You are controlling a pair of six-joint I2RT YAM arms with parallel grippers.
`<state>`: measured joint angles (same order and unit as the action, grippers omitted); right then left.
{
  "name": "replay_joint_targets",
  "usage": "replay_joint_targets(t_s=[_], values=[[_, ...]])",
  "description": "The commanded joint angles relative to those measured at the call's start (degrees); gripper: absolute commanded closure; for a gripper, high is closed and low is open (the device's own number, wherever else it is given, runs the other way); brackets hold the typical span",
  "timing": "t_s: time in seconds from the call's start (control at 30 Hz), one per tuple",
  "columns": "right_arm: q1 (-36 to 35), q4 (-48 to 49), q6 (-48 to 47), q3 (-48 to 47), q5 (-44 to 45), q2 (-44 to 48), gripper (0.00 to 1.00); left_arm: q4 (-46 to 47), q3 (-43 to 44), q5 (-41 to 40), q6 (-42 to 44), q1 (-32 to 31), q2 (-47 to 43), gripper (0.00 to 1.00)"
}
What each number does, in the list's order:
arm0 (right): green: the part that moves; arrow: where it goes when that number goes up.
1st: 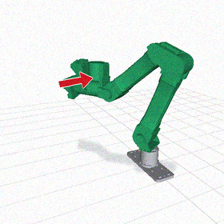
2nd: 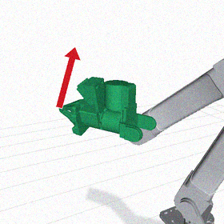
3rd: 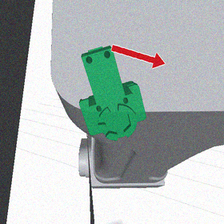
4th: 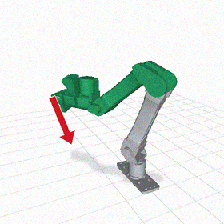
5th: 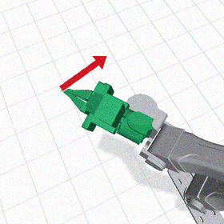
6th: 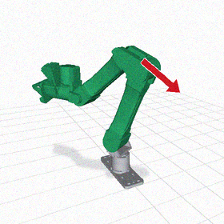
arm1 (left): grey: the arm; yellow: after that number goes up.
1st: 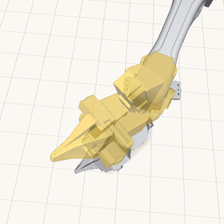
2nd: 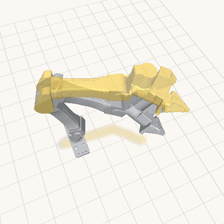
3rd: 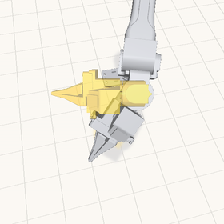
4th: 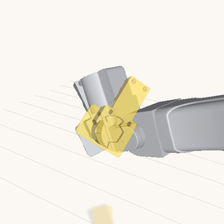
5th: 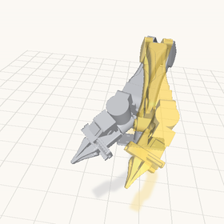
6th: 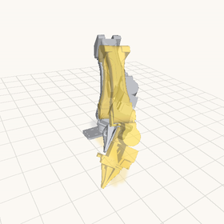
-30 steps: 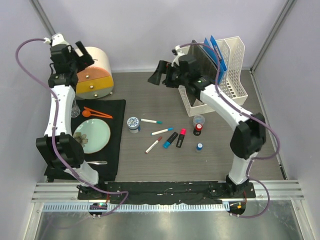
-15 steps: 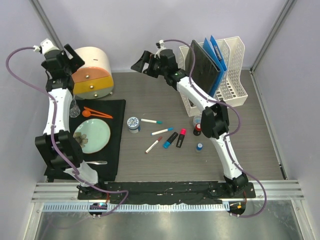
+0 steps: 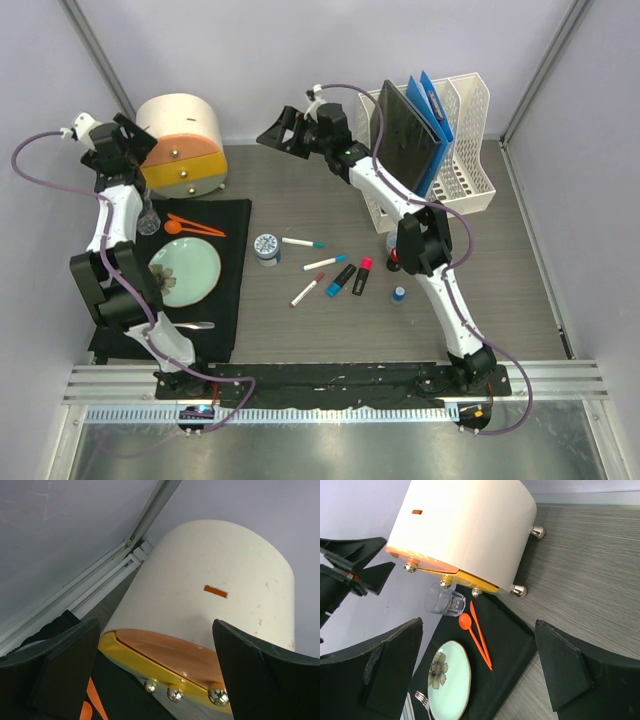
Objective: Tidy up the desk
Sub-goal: Move the storage box to the corner of the board.
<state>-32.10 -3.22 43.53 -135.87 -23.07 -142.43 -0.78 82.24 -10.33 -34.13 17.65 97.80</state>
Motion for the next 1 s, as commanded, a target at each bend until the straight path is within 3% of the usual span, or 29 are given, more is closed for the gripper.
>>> replay_joint_targets(t_s=[0.0,0.4,0.67,0.8,0.97], values=[[-0.33,5.07,-0.11,-2.20,-3.12,-1.44,0.00,11.82,-1.99,1.71,-4.62,1.95,2.04,0.00],[0.02,6.39,0.15,-1.33,-6.20,-2.94,0.01,24.67,-3.84,9.96,-9.89,3.26,9.07,0.00],[0.81,6.74,-0.20,0.95,-5.85,-2.33,0.00,32.32,-4.54,27.28,-17.90,7.13,13.73,0.00],[1.07,6.74,-0.81,2.02,-5.23,-1.71,0.00,31.45,-2.18,35.88,-18.96,7.49,16.28,0.05],[1.34,6.56,-1.16,3.42,-4.97,-0.66,0.00,32.68,-2.34,39.86,-19.13,7.49,17.34,0.00]])
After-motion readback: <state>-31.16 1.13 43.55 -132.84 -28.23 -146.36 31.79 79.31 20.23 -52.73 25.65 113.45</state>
